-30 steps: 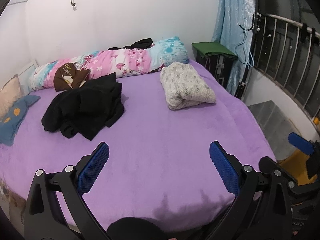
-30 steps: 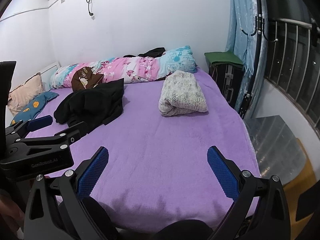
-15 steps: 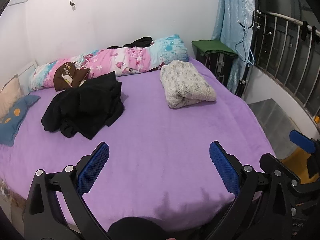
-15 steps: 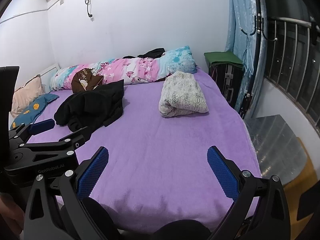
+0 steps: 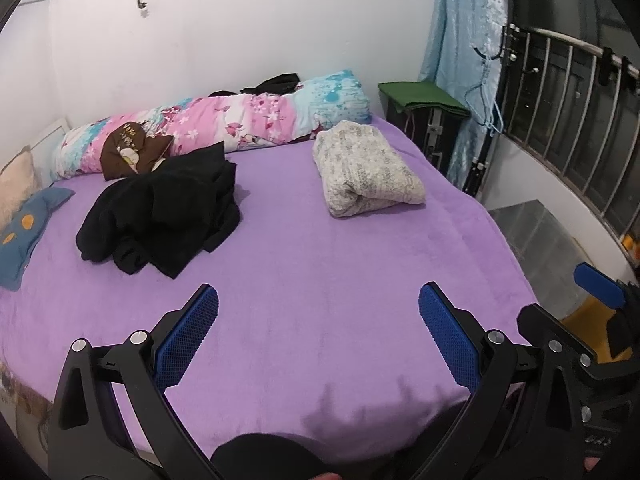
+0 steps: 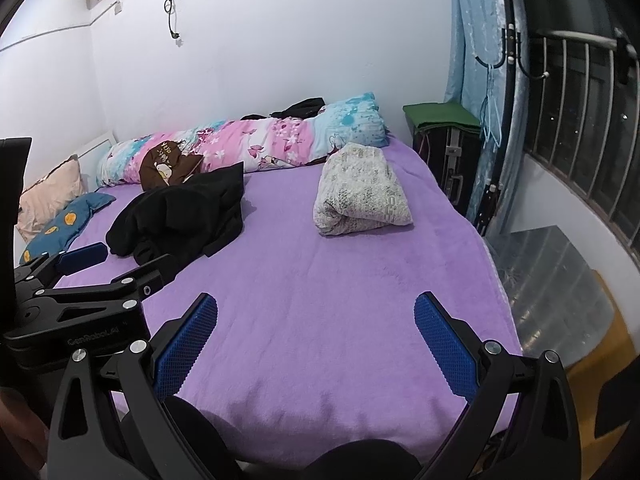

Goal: Fold large clothes

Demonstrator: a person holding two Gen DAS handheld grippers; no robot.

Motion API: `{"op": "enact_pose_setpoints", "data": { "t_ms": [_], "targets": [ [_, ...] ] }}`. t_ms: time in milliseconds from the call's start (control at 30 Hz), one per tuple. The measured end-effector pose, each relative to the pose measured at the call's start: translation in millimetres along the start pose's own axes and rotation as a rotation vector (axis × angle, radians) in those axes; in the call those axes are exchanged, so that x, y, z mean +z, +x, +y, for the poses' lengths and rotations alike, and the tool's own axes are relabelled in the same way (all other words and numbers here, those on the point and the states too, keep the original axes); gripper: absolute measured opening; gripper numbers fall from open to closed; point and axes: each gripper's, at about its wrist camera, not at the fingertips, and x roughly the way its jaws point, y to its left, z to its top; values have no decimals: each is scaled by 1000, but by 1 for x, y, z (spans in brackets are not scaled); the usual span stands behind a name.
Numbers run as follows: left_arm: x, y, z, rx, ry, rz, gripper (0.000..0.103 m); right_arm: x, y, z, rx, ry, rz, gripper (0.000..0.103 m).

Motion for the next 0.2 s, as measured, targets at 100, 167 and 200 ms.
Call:
{"op": "enact_pose_setpoints", "data": {
  "t_ms": [100, 167, 200],
  "targets": [
    [-1, 2, 1, -21, -11, 19, 97, 0, 0, 0, 4, 4, 1, 97],
    [0, 3, 3, -6, -20, 14, 97, 1, 0, -1, 3, 4, 1, 97],
    [-1, 3, 3, -6, -22, 13, 97, 0, 0, -1, 2, 3, -1, 97]
  ]
}}
